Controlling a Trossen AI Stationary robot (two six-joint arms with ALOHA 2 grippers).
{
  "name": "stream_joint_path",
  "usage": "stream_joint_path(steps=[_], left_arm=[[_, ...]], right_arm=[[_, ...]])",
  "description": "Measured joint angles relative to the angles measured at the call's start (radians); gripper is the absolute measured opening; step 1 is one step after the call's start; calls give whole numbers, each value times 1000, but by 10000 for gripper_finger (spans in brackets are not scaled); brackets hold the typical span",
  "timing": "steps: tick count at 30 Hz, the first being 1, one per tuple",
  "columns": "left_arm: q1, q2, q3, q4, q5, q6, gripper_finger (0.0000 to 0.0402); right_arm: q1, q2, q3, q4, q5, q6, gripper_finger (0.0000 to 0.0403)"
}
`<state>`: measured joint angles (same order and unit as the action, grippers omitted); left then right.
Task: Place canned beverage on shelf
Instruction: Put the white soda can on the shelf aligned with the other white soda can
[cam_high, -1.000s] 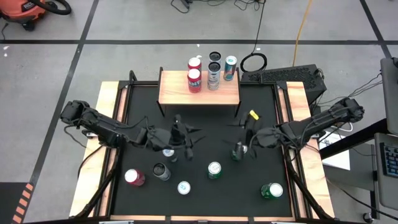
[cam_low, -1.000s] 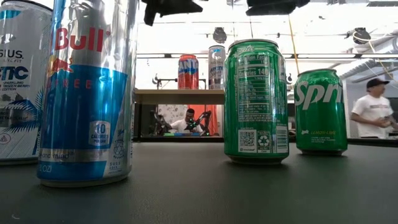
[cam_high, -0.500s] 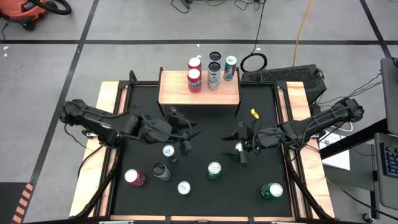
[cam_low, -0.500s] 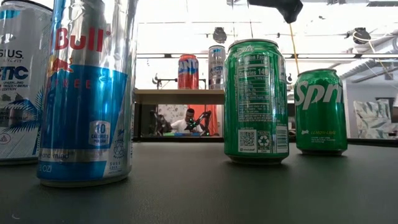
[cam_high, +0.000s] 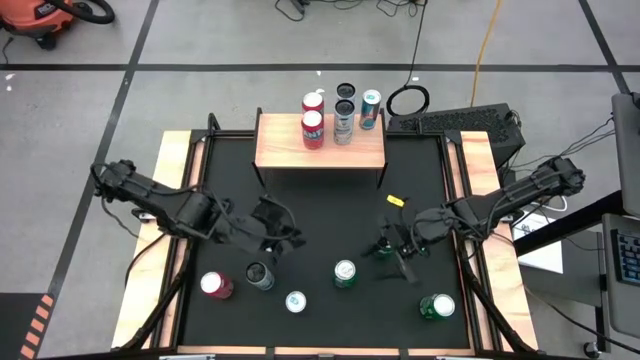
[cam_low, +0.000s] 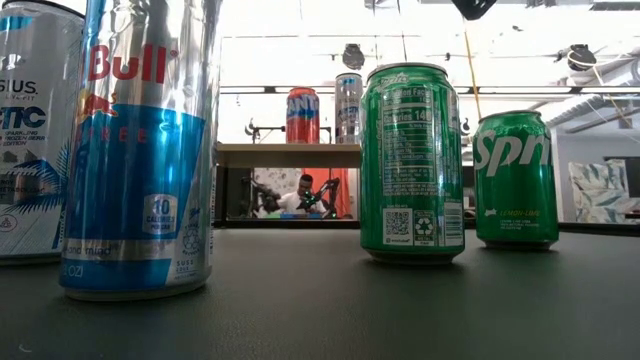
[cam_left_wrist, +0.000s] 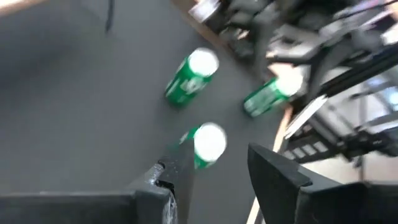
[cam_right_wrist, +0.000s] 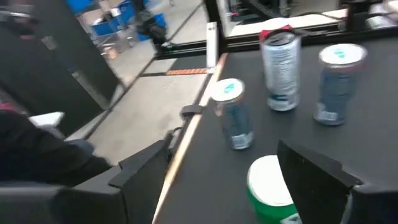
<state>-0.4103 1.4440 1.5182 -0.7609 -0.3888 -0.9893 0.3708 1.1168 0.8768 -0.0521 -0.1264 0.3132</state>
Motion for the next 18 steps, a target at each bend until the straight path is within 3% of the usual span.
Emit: stream_joint_path(steps=[6,10,18], left_arm=[[-46,-15,-1,-213,58,-158,150],[-47,-35,-1,-290,105,-202,150],[-29,-81,3,-409,272,-158,150]], right_arm=[[4,-13,0,-8,-86,1,281],[4,-34,0,-43,-88,-2,281],[4,-89,0,-191,-87,-10,281]])
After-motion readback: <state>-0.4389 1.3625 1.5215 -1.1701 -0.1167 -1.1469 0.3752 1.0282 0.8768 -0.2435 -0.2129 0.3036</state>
